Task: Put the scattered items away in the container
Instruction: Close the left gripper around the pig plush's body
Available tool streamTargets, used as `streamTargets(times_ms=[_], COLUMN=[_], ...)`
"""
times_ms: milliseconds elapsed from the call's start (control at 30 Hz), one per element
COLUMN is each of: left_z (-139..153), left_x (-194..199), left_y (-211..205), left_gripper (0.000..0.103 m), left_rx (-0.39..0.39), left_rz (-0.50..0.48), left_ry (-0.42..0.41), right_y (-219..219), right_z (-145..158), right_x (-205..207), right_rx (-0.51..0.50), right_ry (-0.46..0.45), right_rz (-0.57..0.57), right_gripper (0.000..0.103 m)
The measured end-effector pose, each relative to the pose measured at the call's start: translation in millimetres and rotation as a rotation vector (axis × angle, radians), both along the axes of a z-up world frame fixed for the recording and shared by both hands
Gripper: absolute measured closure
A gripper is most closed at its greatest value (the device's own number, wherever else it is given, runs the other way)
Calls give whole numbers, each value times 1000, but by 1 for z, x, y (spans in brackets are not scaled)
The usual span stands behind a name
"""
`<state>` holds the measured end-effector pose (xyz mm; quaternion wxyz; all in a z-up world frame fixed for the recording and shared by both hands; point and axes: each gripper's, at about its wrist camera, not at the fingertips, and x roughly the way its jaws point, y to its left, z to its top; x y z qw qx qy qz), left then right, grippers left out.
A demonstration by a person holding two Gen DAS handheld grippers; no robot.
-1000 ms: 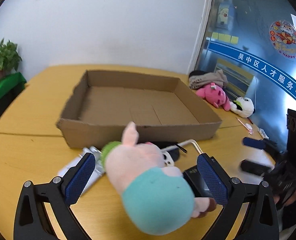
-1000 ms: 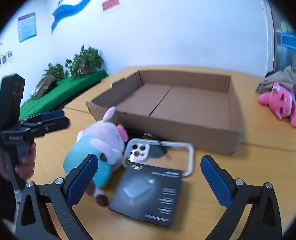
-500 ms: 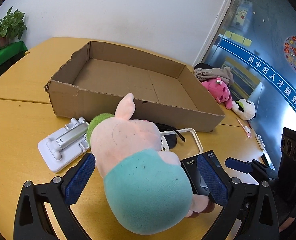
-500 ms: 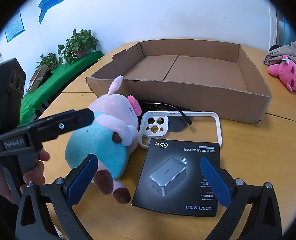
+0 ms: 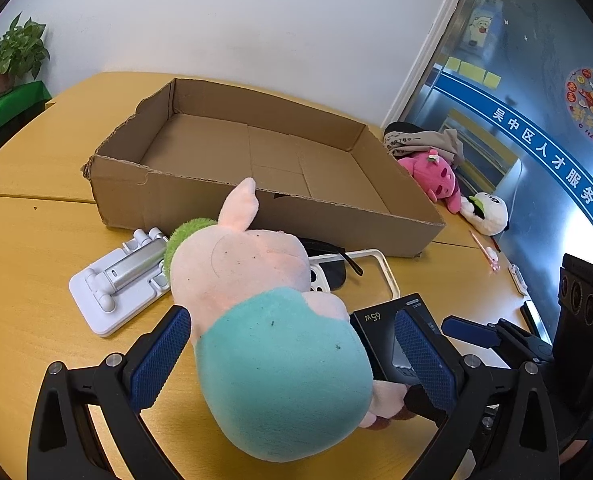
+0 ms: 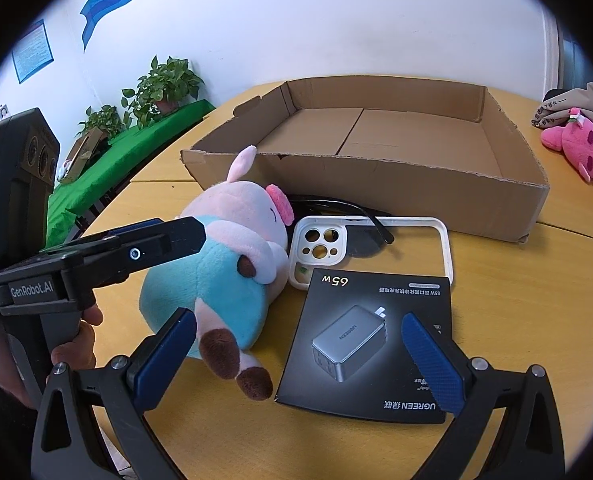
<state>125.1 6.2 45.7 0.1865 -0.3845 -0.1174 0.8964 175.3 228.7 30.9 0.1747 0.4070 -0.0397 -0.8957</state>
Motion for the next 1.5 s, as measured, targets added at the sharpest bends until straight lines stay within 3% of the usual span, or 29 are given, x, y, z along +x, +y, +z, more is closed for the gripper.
streamTargets(times_ms=[1200,1500], left_z=[-5,-22], left_x=[-5,-27], left_y=[-9,-16], left_gripper=[1,9], left_rx=[23,56], left_rz=[-13,-6], left_ry=[-32,-115], right_y=[-13,-40], right_z=[-3,-7], right_x=[-2,-18], right_rx=[-19,-52], right_ry=[-20,-45], right_rz=[43,116], right_gripper=[1,1])
